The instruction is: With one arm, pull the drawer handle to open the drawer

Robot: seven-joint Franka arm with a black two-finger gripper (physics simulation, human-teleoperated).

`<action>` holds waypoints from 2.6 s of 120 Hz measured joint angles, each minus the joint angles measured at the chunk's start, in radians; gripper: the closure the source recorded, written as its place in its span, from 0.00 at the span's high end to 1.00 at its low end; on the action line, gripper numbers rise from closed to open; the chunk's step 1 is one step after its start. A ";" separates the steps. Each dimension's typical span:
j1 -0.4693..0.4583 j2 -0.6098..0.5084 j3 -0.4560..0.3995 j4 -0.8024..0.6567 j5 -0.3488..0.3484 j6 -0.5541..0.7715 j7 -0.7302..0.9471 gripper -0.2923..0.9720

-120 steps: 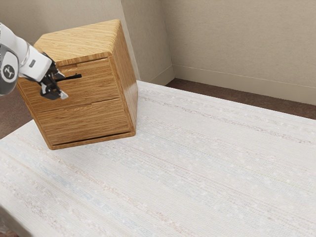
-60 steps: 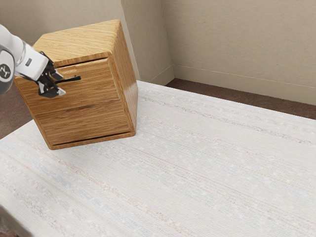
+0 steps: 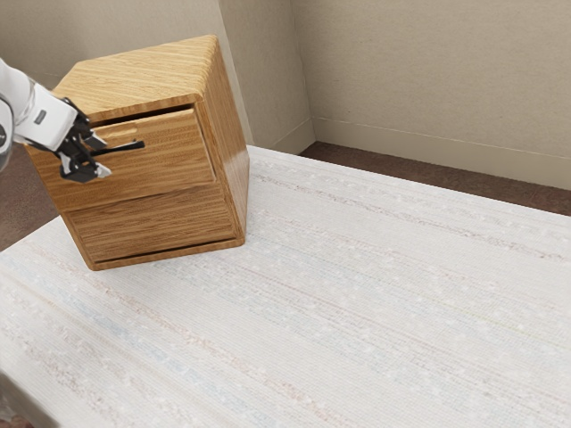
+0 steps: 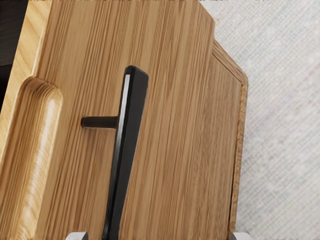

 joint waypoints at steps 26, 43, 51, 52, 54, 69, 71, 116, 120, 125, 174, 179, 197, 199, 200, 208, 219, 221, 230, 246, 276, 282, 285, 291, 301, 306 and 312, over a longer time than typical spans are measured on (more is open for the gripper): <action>0.000 -0.039 0.000 -0.041 0.002 0.002 -0.002 0.51; 0.002 -0.068 0.000 -0.072 0.000 0.001 -0.002 0.50; 0.002 -0.070 0.000 -0.073 0.000 0.001 -0.002 0.49; 0.002 -0.070 0.000 -0.073 0.000 0.001 -0.002 0.49; 0.002 -0.070 0.000 -0.073 0.000 0.001 -0.002 0.49; 0.002 -0.079 0.000 -0.062 0.001 0.001 -0.002 0.49; 0.002 -0.080 0.000 -0.058 0.001 0.001 -0.002 0.49; 0.002 -0.028 0.000 -0.030 -0.004 0.003 -0.002 0.51; 0.002 -0.026 0.000 -0.030 -0.004 0.003 -0.002 0.52; 0.000 -0.023 0.000 -0.030 -0.005 0.004 -0.002 0.53; -0.001 -0.031 0.000 -0.031 -0.006 0.030 -0.003 0.50; -0.001 -0.032 0.000 -0.029 -0.006 0.031 -0.003 0.50; -0.002 -0.027 -0.001 -0.011 -0.006 0.034 -0.003 0.50; -0.002 -0.025 -0.001 -0.007 -0.006 0.035 -0.003 0.50; -0.003 -0.024 -0.001 -0.006 -0.006 0.035 -0.003 0.50; -0.004 -0.020 -0.004 0.005 -0.006 0.036 -0.003 0.50; -0.008 -0.014 -0.014 0.010 -0.006 0.037 -0.003 0.50; -0.009 -0.013 -0.016 0.011 -0.006 0.037 -0.003 0.50; -0.010 -0.010 -0.020 0.012 -0.006 0.037 -0.003 0.50; -0.008 0.010 -0.021 0.012 -0.007 0.038 -0.003 0.50; -0.007 0.026 -0.020 0.002 -0.006 0.038 -0.003 0.50; -0.008 0.030 -0.020 -0.002 -0.006 0.037 -0.003 0.50; -0.008 0.032 -0.020 -0.003 -0.006 0.037 -0.003 0.50; -0.009 0.033 -0.020 -0.004 -0.006 0.037 -0.003 0.50; -0.010 0.033 -0.020 -0.006 -0.006 0.036 -0.003 0.50; -0.012 0.037 -0.020 -0.008 -0.006 0.036 -0.003 0.50; -0.014 0.042 -0.020 -0.011 -0.006 0.036 -0.003 0.53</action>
